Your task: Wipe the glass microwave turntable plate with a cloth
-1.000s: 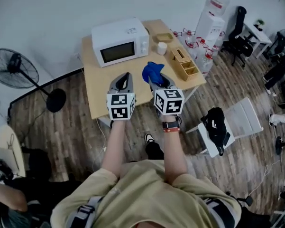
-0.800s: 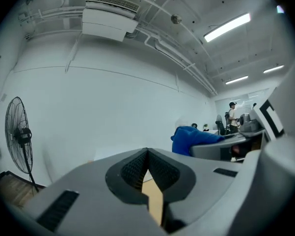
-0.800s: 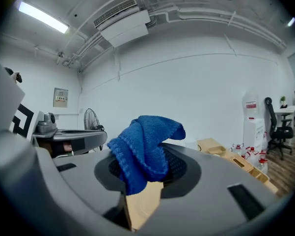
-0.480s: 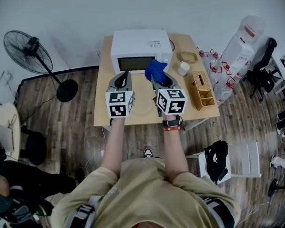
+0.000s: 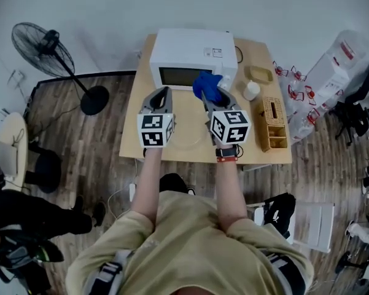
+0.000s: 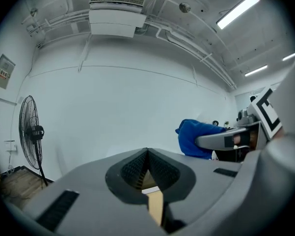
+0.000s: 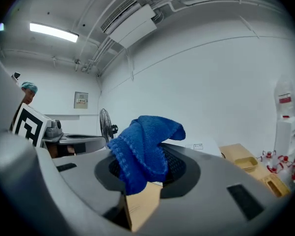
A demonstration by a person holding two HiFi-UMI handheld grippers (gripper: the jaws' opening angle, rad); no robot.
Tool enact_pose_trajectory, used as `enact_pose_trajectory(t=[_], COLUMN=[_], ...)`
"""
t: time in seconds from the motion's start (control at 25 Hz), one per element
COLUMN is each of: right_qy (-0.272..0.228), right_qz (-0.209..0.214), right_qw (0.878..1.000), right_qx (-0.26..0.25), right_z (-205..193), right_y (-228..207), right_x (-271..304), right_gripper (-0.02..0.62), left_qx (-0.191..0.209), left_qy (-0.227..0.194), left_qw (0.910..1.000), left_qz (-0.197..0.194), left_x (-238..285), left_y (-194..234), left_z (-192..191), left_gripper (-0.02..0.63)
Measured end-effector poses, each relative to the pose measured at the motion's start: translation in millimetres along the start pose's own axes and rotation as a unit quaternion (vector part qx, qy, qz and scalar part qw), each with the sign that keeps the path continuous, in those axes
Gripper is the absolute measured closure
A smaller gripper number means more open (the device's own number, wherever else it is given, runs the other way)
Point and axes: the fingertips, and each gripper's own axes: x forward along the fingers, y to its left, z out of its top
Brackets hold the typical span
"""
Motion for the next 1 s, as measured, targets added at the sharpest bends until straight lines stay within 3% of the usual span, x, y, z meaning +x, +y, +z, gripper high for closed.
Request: enact_pose_trajectory(t=[0.36,0.68,1.0], right_qy=[0.068,0.142,0.214], right_qz=[-0.004,0.003,0.017], right_qw=[0.997,0.987,0.973], right_qx=[0.036,0.08,0.09], right_z=[-62.7,-132.0,-200.0], right_y=[-25.1,-33.0,-24.5], right_x=[53.8,110.1,145.4], right_gripper=[0.463,0.463,0.462], left_qx=[-0.009,-0.02,-0.039], left_qy=[0.025,0.054,0.079], left_qw=[0.9992,0.996,0.9943], left_qz=[-0.029,-0.068,-0.061], left_x=[45.5,86.6,105.6], left_y=[14.9,33.9,57.4], left_z=[-50.4,-98.6,-140.0], left_gripper=[0.589,0.589,0.589])
